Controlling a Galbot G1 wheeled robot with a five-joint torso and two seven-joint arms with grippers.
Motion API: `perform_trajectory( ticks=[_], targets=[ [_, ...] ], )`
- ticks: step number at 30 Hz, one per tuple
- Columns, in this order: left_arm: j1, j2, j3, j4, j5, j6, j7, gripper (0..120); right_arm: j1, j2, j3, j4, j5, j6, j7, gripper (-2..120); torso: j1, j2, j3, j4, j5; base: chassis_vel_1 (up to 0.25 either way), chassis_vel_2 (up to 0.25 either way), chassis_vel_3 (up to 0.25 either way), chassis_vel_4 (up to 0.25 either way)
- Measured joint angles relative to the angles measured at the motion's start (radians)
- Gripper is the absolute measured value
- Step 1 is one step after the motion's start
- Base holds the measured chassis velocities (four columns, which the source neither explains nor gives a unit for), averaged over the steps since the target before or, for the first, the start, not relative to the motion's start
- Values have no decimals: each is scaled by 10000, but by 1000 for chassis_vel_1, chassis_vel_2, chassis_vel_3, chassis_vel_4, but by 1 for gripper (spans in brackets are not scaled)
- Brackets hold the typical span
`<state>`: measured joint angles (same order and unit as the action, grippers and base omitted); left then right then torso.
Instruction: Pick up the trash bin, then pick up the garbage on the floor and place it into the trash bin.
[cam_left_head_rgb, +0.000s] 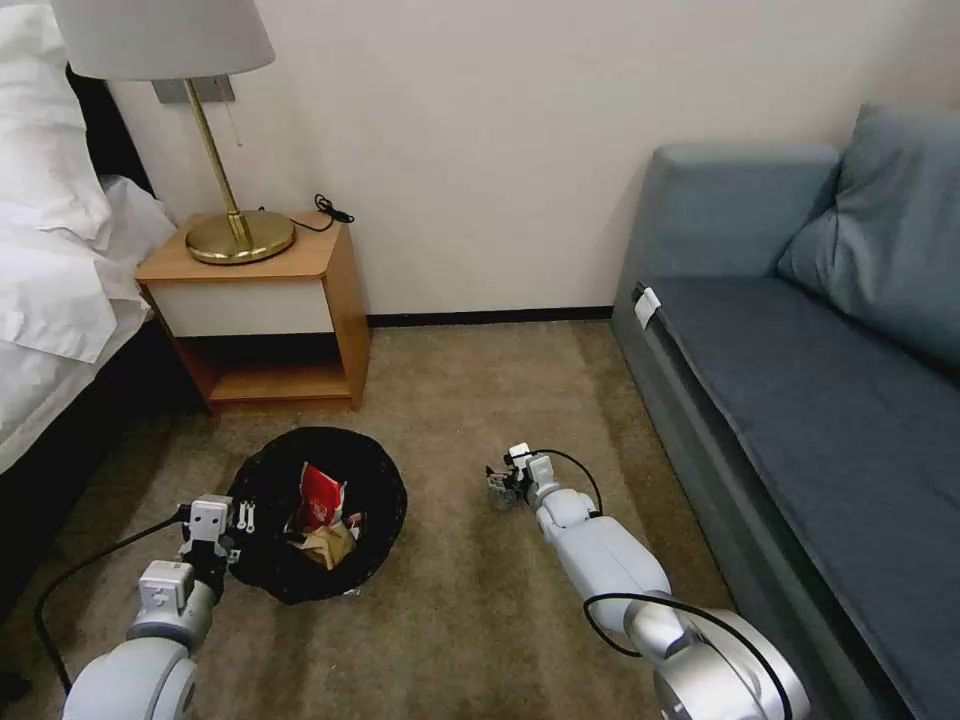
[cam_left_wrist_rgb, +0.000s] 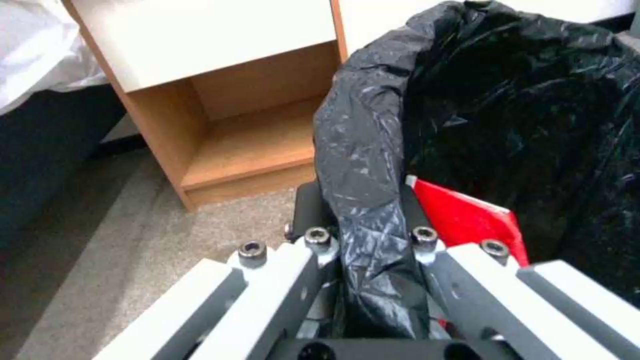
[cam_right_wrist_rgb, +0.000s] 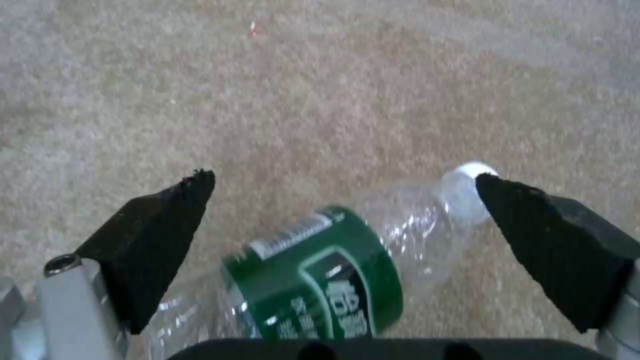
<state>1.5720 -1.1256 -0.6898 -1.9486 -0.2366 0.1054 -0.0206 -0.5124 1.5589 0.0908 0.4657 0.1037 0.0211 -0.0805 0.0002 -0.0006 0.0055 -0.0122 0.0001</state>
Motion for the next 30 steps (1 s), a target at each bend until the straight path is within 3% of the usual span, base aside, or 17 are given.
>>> perform_trajectory(
  ticks=[30],
  targets=[
    [204,-62,64,-345,-216,-199,105,5,196,499,1033,-1045,-964,-380,-168,100,0,0,0,1,0,0,0,0,0]
  ],
)
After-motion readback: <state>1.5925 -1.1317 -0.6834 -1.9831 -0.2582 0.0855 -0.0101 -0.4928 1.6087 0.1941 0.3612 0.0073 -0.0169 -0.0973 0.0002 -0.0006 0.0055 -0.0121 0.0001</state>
